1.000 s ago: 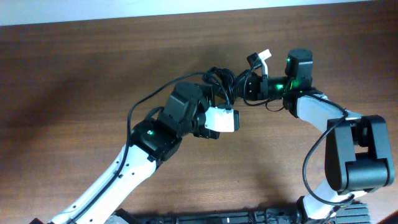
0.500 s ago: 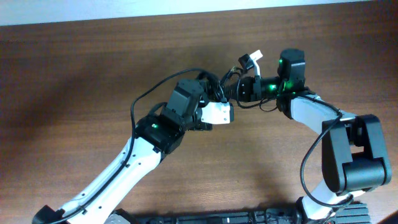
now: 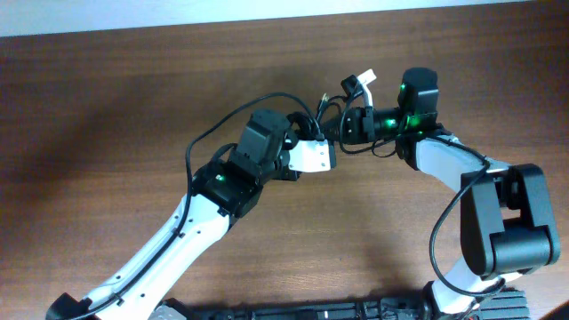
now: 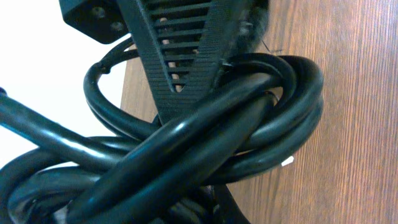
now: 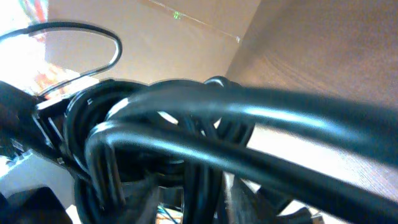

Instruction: Untangle cables

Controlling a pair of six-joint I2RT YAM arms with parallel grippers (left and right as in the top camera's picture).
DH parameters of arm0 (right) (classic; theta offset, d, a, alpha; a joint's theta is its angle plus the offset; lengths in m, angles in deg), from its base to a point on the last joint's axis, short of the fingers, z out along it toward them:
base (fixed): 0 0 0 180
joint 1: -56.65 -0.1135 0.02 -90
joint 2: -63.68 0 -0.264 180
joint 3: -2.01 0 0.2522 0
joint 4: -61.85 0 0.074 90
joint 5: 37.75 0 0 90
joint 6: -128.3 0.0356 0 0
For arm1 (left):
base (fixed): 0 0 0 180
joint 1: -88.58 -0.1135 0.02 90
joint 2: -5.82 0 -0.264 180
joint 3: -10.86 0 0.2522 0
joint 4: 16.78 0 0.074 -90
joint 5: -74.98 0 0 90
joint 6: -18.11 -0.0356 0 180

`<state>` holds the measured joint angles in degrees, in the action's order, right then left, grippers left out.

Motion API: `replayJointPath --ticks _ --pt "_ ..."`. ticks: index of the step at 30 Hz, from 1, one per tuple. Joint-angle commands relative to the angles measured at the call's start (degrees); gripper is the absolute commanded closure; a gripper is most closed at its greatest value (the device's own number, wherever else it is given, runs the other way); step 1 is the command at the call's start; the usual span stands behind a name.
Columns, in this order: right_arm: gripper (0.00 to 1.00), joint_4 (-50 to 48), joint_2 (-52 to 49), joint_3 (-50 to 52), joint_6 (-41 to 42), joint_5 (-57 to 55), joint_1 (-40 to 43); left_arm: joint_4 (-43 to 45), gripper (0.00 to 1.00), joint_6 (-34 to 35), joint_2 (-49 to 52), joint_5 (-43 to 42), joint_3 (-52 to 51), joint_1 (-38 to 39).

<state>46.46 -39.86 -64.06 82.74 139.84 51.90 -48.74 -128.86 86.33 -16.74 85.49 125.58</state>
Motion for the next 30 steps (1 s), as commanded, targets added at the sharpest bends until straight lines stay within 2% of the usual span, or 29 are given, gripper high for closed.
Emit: replayJointPath --ticks 1,4,6,8,12,14,18,20,23,27,30 --pt "0.51 -0.3 1.7 -0.5 -0.7 1.3 0.0 2.0 1.00 8.6 -2.4 -2.6 0.4 0.1" --pt "0.43 -0.3 1.7 -0.5 -0.7 1.3 0.0 2.1 1.00 11.9 -4.3 -2.2 0.4 0.0" --pt "0.36 -0.3 1.7 -0.5 -0.6 1.4 0.7 2.1 1.00 16.6 -5.4 -0.1 0.4 -0.9" --pt "0.36 -0.2 1.7 -0.5 -0.4 1.3 1.5 2.1 1.00 21.6 -5.6 0.1 0.4 -3.6" --pt "0.36 -0.3 1.7 -0.5 -0.4 1.2 1.7 2.1 1.00 26.6 -5.6 0.0 0.4 -7.1" --pt "0.36 -0.2 1.7 -0.5 -0.4 -0.8 1.9 1.7 1.00 27.4 -5.6 -0.1 0.4 -7.4" --pt "0.35 -0.3 1.7 -0.5 1.4 -11.6 3.4 1.7 1.00 27.4 -5.6 -3.7 0.4 -7.4" --pt "0.09 -0.3 2.1 -0.5 1.5 -13.5 5.4 1.5 1.00 27.4 -5.7 -7.7 0.4 -6.9" --pt "0.07 -0.2 4.3 -0.5 1.5 -14.2 8.6 3.1 1.00 27.4 -5.7 -11.7 0.4 -5.4" --pt "0.07 2.1 9.2 -0.5 0.9 -20.8 11.2 2.8 1.00 27.4 -5.7 -15.4 0.4 -3.9" --pt "0.06 16.8 14.9 -0.5 -6.7 -34.1 11.2 2.7 1.00 27.4 -5.7 -15.5 0.4 -3.7"
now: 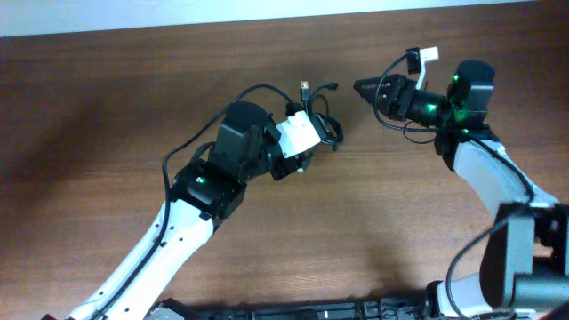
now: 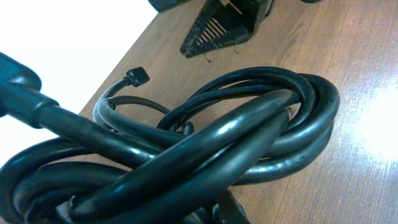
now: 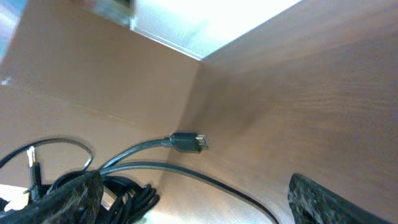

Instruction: Untangle cables

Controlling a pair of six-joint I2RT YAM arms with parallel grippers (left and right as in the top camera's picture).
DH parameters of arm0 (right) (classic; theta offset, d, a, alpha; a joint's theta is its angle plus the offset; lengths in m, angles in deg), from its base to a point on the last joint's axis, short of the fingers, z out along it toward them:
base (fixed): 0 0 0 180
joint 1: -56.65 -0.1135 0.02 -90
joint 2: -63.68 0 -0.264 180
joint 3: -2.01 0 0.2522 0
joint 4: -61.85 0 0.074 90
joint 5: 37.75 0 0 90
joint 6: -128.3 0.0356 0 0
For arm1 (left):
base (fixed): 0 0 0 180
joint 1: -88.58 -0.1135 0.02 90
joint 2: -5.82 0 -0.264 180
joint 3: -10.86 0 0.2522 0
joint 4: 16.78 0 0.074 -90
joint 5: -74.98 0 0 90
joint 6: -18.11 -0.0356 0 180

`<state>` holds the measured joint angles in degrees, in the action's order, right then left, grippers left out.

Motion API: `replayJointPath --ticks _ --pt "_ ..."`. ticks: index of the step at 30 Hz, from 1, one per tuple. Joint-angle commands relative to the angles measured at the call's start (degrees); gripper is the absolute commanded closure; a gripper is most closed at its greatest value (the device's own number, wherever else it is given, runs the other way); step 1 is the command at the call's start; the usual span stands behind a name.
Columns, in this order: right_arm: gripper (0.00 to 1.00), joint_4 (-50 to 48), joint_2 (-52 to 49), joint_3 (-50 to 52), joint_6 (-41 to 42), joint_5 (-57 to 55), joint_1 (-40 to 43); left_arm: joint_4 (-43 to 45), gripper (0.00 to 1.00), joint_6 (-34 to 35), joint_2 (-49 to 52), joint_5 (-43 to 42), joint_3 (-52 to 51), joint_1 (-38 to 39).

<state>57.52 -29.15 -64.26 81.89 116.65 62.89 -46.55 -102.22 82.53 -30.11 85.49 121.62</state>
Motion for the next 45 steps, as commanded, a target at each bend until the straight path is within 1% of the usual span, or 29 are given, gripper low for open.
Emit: replayJointPath --ticks 1,2,3,6,7,9,10,12,14,16,17,19,21,23,25,26,28,29,30,31,32,33,35,36,37,39,40,42,45 --pt "0.04 14.0 7.3 -0.3 -10.3 -17.4 0.2 0.5 1.00 0.8 -1.9 -2.4 0.4 0.2" --pt "0.01 20.5 10.3 -0.3 -13.9 -23.5 0.2 0.5 1.00 0.8 -1.9 -2.3 0.4 0.2" --pt "0.00 24.3 12.9 -0.3 -16.8 -27.3 0.2 0.5 1.00 0.8 -1.9 -2.3 0.4 0.2" --pt "0.01 31.5 21.0 -0.3 -24.3 -35.1 0.2 0.6 1.00 0.8 -1.9 -2.4 0.4 0.2" --pt "0.01 33.7 24.5 -0.3 -27.4 -36.4 0.2 0.6 1.00 0.8 -1.9 -3.7 0.4 0.4" --pt "0.01 37.4 29.8 -0.3 -31.5 -36.6 0.1 0.6 1.00 0.8 -1.9 -9.4 0.4 0.3" --pt "0.01 39.1 31.7 -0.3 -33.0 -36.6 0.0 0.9 1.00 1.8 -1.8 -10.7 0.4 0.3" --pt "0.01 42.4 35.1 -0.3 -36.1 -37.0 -1.3 2.4 1.00 6.3 -1.8 -10.8 0.4 0.3" --pt "0.01 44.6 38.6 -0.3 -38.0 -40.2 -4.2 4.4 1.00 10.5 -1.8 -10.8 0.4 0.3" --pt "0.01 45.9 42.0 -0.3 -43.3 -45.3 -9.4 5.8 1.00 16.3 -1.8 -10.9 0.4 0.1" --pt "0.01 46.0 43.3 -0.3 -45.7 -46.6 -11.8 6.1 1.00 17.2 -1.8 -11.0 0.4 0.0" --pt "0.01 45.8 46.1 -0.3 -49.4 -47.1 -17.7 6.2 1.00 17.2 -1.8 -13.6 0.4 0.0" --pt "0.01 45.8 46.6 -0.3 -49.4 -47.1 -20.5 6.2 1.00 17.2 -1.8 -16.5 0.4 0.0" --pt "0.01 46.2 46.4 -0.3 -49.2 -46.9 -21.3 6.1 1.00 17.2 -1.8 -18.9 0.4 0.0" --pt "0.01 46.6 45.9 -0.3 -49.2 -46.9 -21.3 5.7 1.00 17.2 -1.8 -19.3 0.4 0.0" --pt "0.04 46.6 45.6 -0.3 -49.2 -46.9 -21.3 5.6 1.00 17.2 -1.8 -19.3 0.4 0.0" --pt "0.21 46.6 44.7 -0.3 -49.4 -46.9 -21.3 5.4 1.00 17.2 -1.8 -19.8 0.4 0.1" --pt "0.30 46.5 44.5 -0.3 -49.4 -46.9 -21.3 5.1 1.00 17.2 -1.8 -19.9 0.4 0.2" --pt "0.43 46.2 44.5 -0.3 -49.4 -46.4 -21.3 4.8 1.00 17.2 -1.8 -19.9 0.4 0.4" --pt "0.46 45.7 44.5 -0.3 -49.4 -45.0 -21.3 4.4 1.00 17.2 -1.8 -19.9 0.4 0.6" --pt "0.47 44.7 44.5 -0.3 -49.5 -43.6 -21.3 4.2 1.00 17.2 -1.8 -19.9 0.4 0.9" --pt "0.48 43.8 44.5 -0.3 -52.1 -41.2 -21.3 4.0 1.00 17.2 -1.8 -19.9 0.4 1.1" --pt "0.47 43.7 44.5 -0.3 -56.1 -37.5 -21.3 3.7 1.00 17.3 -1.8 -20.0 0.4 1.1" --pt "0.47 44.1 44.5 -0.3 -57.3 -37.6 -21.3 3.5 1.00 17.3 -1.8 -20.1 0.4 1.1" --pt "0.46 45.5 44.5 -0.3 -61.3 -38.0 -21.3 3.5 1.00 18.5 -1.8 -20.1 0.4 1.1" --pt "0.44 47.6 44.5 -0.3 -64.1 -39.9 -21.3 2.8 1.00 19.2 -1.8 -20.3 0.4 1.1" --pt "0.42 48.4 44.5 -0.3 -64.6 -41.7 -21.3 1.8 1.00 19.2 -1.8 -20.3 0.4 1.1" --pt "0.26 48.5 44.5 -0.3 -66.1 -44.0 -21.3 -0.2 1.00 19.2 -1.8 -20.3 0.4 1.1" --pt "0.25 48.6 44.5 -0.3 -72.7 -43.6 -21.3 -1.5 1.00 19.1 -1.8 -23.7 0.4 1.1"
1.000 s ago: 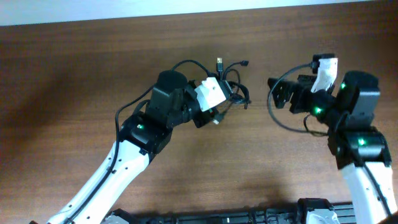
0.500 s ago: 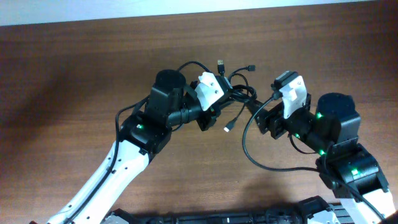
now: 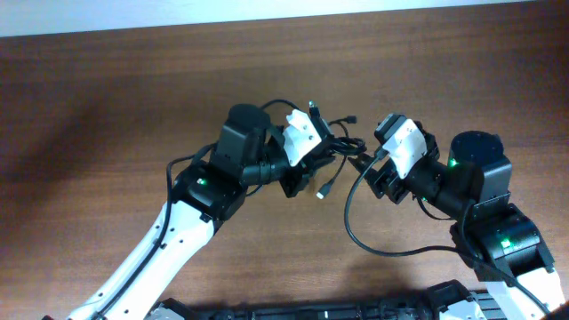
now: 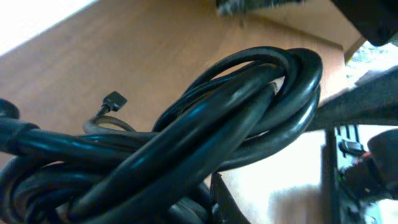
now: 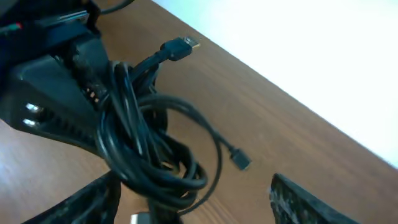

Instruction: Untangle cables

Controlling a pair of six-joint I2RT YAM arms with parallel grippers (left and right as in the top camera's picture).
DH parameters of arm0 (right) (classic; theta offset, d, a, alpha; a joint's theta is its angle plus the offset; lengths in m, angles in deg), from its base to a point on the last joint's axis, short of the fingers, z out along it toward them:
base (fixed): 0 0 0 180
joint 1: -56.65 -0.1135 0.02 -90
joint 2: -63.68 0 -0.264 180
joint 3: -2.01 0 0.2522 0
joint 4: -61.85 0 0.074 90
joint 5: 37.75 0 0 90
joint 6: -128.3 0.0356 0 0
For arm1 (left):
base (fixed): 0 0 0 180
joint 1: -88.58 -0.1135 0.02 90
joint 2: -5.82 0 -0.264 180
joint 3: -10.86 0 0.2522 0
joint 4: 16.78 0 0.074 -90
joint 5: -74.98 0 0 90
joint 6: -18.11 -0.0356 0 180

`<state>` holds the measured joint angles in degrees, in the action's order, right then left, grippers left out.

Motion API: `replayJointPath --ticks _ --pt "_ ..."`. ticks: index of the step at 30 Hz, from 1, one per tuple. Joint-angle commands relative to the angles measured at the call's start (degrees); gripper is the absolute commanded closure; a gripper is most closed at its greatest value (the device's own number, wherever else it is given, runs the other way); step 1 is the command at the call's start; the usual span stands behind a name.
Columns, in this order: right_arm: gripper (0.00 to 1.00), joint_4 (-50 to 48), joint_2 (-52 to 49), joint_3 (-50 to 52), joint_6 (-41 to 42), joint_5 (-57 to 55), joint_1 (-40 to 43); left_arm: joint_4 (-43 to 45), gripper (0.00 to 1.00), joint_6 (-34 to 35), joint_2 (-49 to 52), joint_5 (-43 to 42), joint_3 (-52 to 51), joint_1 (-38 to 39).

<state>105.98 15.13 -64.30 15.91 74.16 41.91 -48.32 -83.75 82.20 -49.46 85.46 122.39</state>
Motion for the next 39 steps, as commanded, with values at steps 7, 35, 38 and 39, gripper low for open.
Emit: replayJointPath --ticks 7,35,38,39 --pt "0.34 -1.3 0.2 -0.3 -16.9 6.8 -0.3 0.1 1.00 0.7 -1.5 -7.0 0.4 0.4" --pt "0.78 0.3 0.2 -0.3 -17.6 13.5 -0.2 -5.0 1.00 24.5 -1.5 12.0 0.4 -10.9" --pt "0.53 0.3 -0.8 -0.3 -17.7 13.4 -0.2 -4.8 1.00 13.6 -1.5 1.3 0.4 -10.9" --pt "0.50 0.3 -1.2 -0.3 -17.7 13.4 -0.2 -4.8 1.00 11.7 -1.5 -0.7 0.4 -10.9"
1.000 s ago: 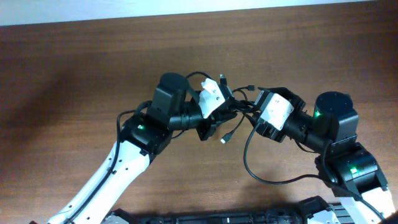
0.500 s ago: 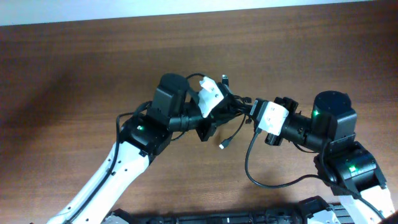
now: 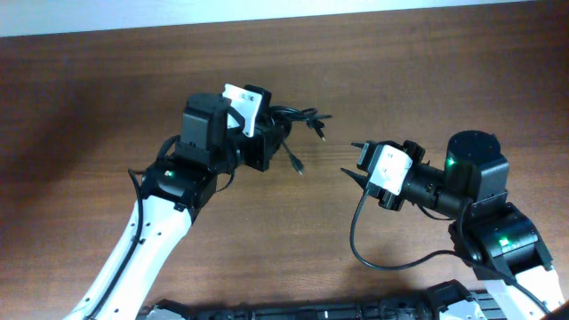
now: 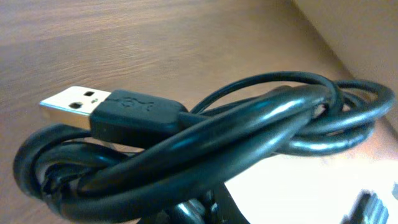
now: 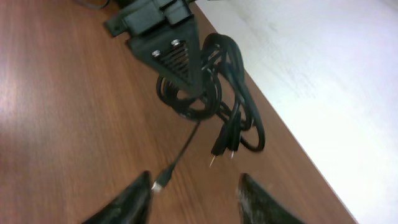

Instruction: Untangle cables

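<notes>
My left gripper [image 3: 265,135] is shut on a bundle of black cables [image 3: 292,117] and holds it above the table's back middle. The bundle fills the left wrist view, with a USB plug [image 4: 81,102] lying on top of its loops [image 4: 261,130]; the fingers are hidden under it. One thin cable end [image 3: 296,166] hangs down from the bundle. My right gripper [image 3: 353,174] stands open and empty to the right, apart from the cables. In the right wrist view its fingers [image 5: 134,199] frame the bundle [image 5: 214,93], the hanging plug [image 5: 160,184] and the left gripper [image 5: 168,46].
The brown wooden table [image 3: 107,89] lies under both arms. A black cable loop [image 3: 360,244] hangs beside the right arm near the front edge. The table's far edge [image 5: 292,143] runs close behind the bundle.
My left gripper has moved left and back with the bundle. My right gripper, which was close against the bundle, now stands apart from it, open. A thin cable end now hangs free.
Both grippers were pressed together at the bundle at the back middle. Then the right gripper stood far off to the right, open, while the left kept the bundle. Then the two were close again mid-table. Now they are apart, with the bundle in the left.
</notes>
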Controlling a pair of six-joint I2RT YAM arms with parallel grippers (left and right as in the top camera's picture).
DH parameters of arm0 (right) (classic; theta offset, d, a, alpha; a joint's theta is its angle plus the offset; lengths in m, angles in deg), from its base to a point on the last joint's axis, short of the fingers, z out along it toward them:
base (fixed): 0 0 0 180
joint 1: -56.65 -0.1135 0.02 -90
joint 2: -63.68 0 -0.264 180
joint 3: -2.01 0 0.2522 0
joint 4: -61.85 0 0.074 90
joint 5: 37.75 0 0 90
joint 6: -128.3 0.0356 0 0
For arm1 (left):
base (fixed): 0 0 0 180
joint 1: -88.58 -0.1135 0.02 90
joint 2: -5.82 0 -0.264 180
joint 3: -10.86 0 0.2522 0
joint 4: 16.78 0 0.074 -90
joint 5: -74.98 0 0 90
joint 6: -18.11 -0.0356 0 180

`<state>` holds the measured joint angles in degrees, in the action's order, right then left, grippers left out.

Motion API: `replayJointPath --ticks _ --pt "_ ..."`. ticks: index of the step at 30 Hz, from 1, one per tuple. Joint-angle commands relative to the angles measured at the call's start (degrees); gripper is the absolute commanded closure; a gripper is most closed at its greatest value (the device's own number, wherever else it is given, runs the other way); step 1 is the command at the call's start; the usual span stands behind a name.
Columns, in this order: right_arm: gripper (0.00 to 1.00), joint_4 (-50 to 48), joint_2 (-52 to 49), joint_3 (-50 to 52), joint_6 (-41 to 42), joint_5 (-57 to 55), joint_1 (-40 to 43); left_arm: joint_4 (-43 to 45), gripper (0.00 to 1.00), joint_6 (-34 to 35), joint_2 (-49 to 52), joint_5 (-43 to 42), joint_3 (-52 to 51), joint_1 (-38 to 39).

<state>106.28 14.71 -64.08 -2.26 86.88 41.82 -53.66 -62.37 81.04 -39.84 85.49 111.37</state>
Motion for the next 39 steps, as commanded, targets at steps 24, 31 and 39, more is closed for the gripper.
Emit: replayJointPath --ticks 24,31,39 --pt "0.96 -3.1 -2.5 -0.5 2.6 4.5 -0.2 0.8 1.00 2.6 -0.3 3.3 0.4 3.3" --pt "0.96 -3.9 -2.4 -0.5 7.2 0.3 -0.1 0.0 1.00 6.4 -0.3 3.2 0.4 -0.3" --pt "0.54 -4.3 -2.5 -0.5 16.0 -8.8 -0.2 0.1 1.00 6.3 -0.3 3.0 0.4 -0.3"
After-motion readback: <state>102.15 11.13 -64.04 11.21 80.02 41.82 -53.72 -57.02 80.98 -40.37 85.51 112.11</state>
